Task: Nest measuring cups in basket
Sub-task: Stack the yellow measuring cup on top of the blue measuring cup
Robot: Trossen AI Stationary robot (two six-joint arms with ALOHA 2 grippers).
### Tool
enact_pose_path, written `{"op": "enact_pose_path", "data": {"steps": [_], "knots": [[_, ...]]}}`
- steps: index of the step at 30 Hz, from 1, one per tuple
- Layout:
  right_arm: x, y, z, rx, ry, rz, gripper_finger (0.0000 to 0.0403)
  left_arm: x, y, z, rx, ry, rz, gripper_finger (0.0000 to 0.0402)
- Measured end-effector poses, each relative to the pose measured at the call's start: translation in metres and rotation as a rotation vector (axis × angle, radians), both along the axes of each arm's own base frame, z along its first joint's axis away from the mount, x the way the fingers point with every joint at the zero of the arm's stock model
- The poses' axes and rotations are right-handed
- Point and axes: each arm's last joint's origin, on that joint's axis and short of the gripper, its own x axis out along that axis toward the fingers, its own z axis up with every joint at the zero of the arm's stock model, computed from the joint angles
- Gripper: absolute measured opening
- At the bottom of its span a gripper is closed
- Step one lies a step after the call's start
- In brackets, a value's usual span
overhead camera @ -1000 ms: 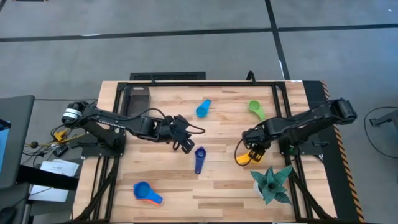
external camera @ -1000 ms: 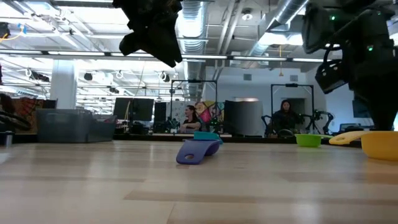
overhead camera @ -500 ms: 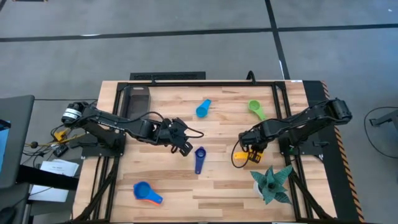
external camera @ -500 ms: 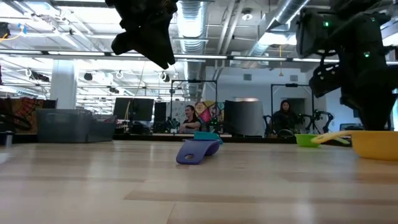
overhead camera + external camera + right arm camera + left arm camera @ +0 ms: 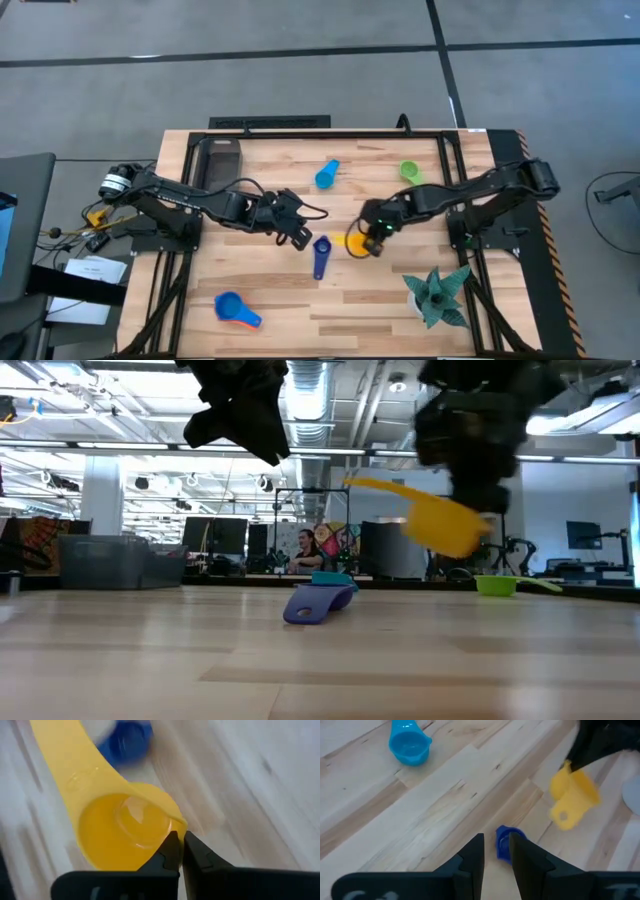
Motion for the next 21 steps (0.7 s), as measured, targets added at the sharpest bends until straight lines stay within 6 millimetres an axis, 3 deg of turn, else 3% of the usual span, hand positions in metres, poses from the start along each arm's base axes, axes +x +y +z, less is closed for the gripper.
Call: {"op": "enact_pose_path", "data": {"steps": [4,12,21], "knots": [[0.024,-0.004,0.000,0.056,-0.065,-0.006,0.0012,0.001,-0.001,0.001,-0.016,-0.023,0.010,0.0077],[0.057,0.013,0.008,-0.052,-0.094,0.236,0.0016,0.001,-0.004,0.001,-0.061,-0.027,-0.015,0.0077],[0.074,0.026,0.033,-0.247,-0.198,0.426,0.0017,0.008,-0.018,0.008,-0.329,-0.080,-0.360,0.0077]]}}
